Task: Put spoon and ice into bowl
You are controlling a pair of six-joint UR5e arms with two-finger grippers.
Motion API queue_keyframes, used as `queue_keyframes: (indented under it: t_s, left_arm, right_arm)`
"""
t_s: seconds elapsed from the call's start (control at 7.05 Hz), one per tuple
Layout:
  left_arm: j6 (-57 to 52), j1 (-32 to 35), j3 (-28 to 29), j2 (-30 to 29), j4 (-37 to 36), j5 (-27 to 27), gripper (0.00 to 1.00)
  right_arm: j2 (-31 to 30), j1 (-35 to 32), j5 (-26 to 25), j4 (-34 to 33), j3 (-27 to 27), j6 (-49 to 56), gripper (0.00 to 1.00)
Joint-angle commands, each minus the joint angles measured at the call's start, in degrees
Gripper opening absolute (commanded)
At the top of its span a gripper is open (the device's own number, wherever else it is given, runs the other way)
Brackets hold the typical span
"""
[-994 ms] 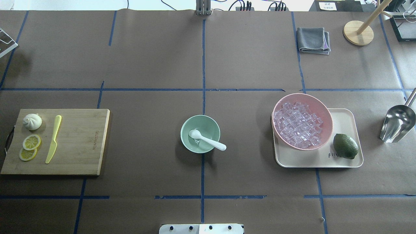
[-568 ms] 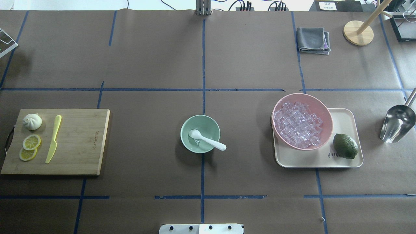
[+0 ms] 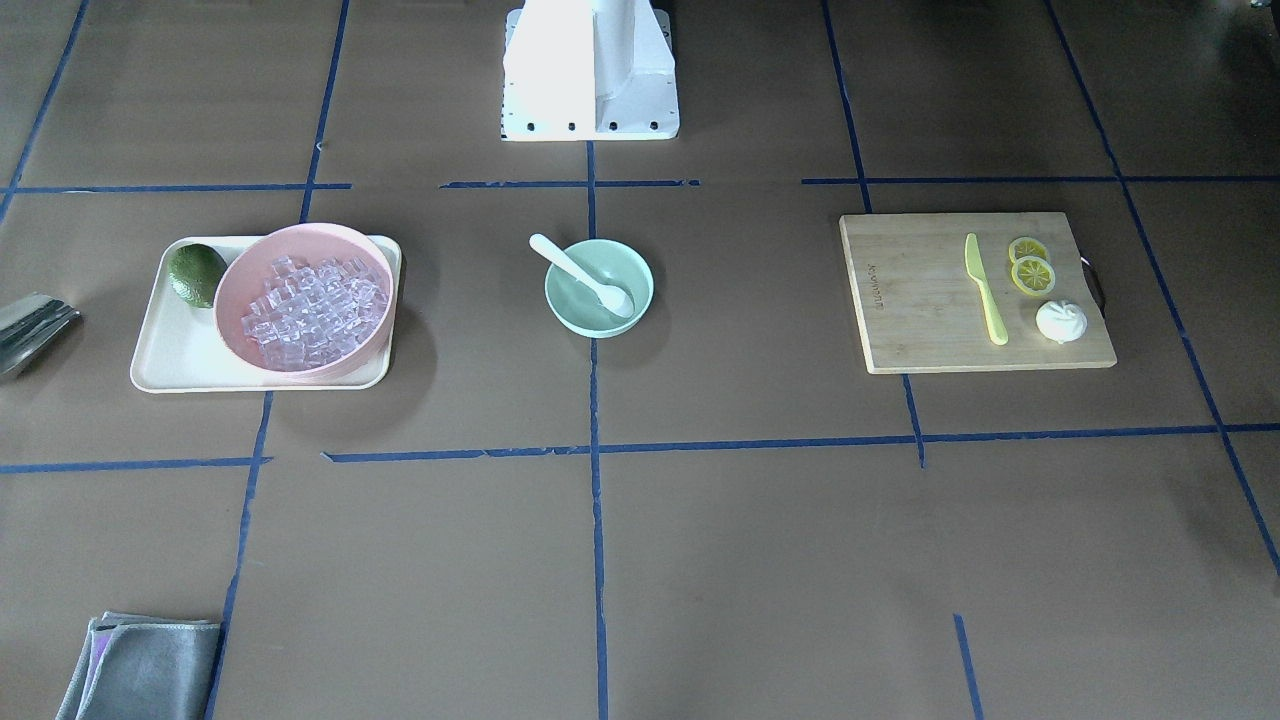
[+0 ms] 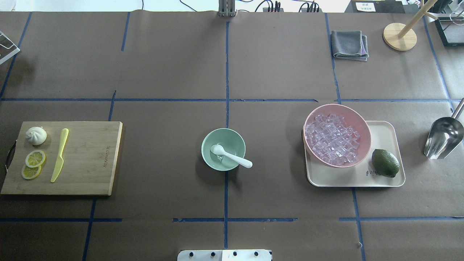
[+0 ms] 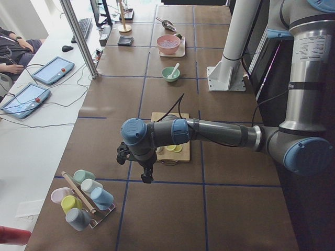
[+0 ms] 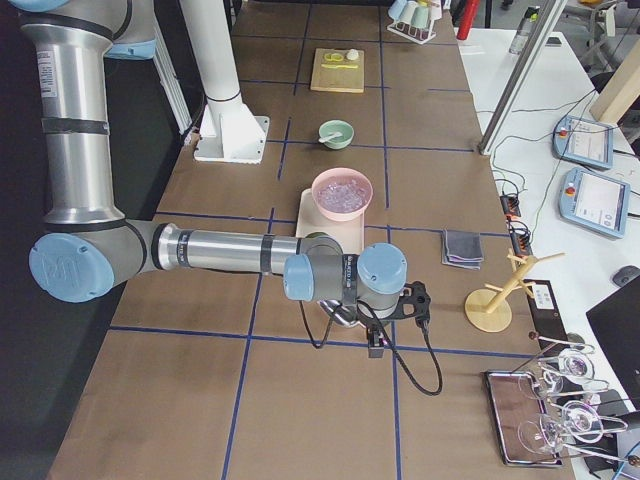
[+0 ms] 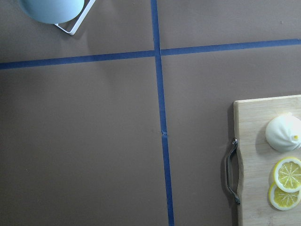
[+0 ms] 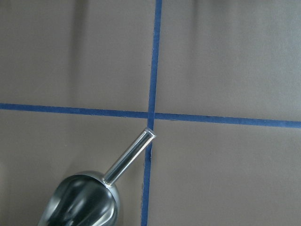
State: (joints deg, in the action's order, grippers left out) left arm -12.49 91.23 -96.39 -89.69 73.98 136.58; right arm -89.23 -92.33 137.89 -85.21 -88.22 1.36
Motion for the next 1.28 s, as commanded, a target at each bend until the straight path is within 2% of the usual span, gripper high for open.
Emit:
queue_keyframes:
  t_s: [0.0, 0.43, 1.14]
  left_arm:
    - [-0.08, 0.00, 2.42, 0.13, 0.11, 0.00, 1.00]
    - [0.01, 0.09, 7.27, 0.39, 9.84, 0.00, 1.00]
    - [2.47, 0.00, 7.45, 0.39, 10.48, -0.09, 1.00]
  right_arm:
    - [-0.24, -1.36, 4.14, 0.04, -0.02, -0.75, 1.00]
    - [-0.33, -1.45, 4.15, 0.04, 0.06, -0.75, 1.00]
    - [-0.42, -1.45, 4.06, 0.04, 0.15, -0.66, 1.00]
